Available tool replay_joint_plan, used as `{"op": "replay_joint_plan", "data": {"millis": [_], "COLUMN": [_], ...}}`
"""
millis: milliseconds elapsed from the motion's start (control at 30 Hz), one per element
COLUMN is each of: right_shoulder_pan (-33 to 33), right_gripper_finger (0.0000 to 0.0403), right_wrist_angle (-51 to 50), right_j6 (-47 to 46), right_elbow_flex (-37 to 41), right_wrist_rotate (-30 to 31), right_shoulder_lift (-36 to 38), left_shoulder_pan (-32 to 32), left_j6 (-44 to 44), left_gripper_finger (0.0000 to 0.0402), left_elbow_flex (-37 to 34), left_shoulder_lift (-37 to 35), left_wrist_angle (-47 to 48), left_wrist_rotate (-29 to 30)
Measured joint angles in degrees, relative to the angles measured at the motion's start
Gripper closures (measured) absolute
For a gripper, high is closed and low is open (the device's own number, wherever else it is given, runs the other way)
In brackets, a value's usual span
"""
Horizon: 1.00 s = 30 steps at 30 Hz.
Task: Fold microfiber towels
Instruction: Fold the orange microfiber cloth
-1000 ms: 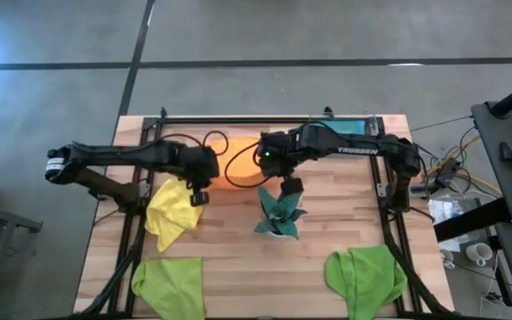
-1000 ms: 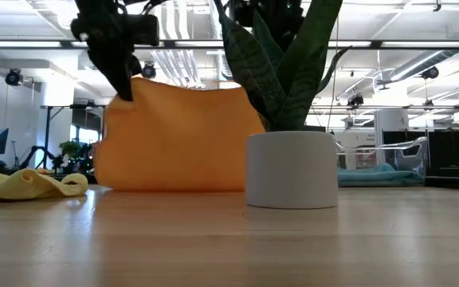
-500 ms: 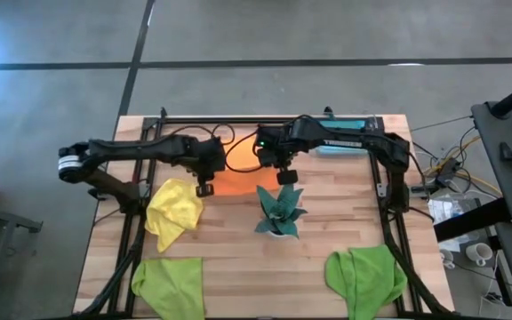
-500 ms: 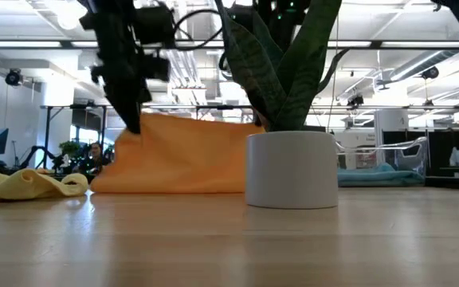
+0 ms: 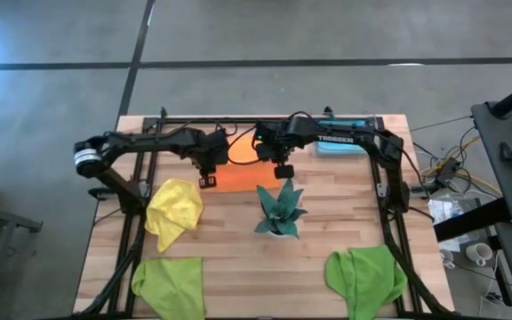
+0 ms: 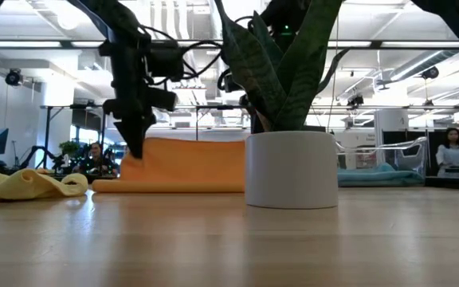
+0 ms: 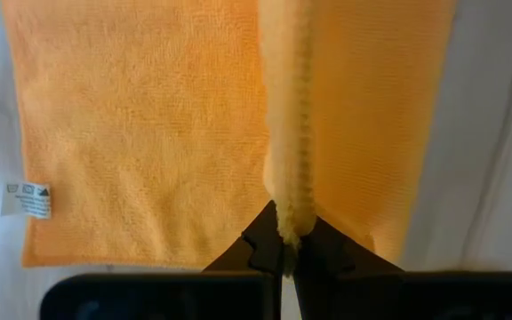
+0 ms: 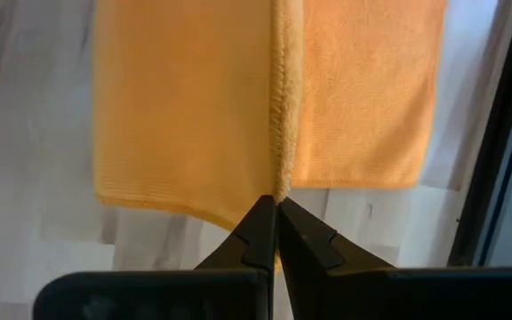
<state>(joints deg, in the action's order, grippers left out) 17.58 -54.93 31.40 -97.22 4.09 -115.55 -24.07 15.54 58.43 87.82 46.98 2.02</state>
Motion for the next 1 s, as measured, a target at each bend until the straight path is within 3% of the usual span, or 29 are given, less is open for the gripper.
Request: {"op": "replay_joint_plan", "data": {"millis": [500, 700, 1000], "right_shoulder_pan": [0.89, 2.21, 4.14], "right_gripper_finger": [0.0394, 0.0394, 0.0394], "right_wrist_angle": [13.81, 14.74, 19.94], "right_j6": [0.76, 1.12, 0.53], "right_elbow_flex": [7.23, 7.46, 9.83], "right_wrist_rotate": [0.49, 3.77, 3.93], "right_shoulder_lift": [-0.02, -0.02, -0.02], "left_shoulder_pan": [-1.1, -2.04, -5.08], "left_j6": [1.94, 1.96, 3.41], "left_gripper_finger": [0.0402, 0.0402, 0.0402], "left_elbow_flex": [-0.16, -0.63, -0.63], "left_shoulder_lift": [0.71, 1.15, 3.0], "left_wrist_angle": [-3.6, -4.64, -7.54], "left_wrist_rotate": [0.29, 6.39, 9.1]}}
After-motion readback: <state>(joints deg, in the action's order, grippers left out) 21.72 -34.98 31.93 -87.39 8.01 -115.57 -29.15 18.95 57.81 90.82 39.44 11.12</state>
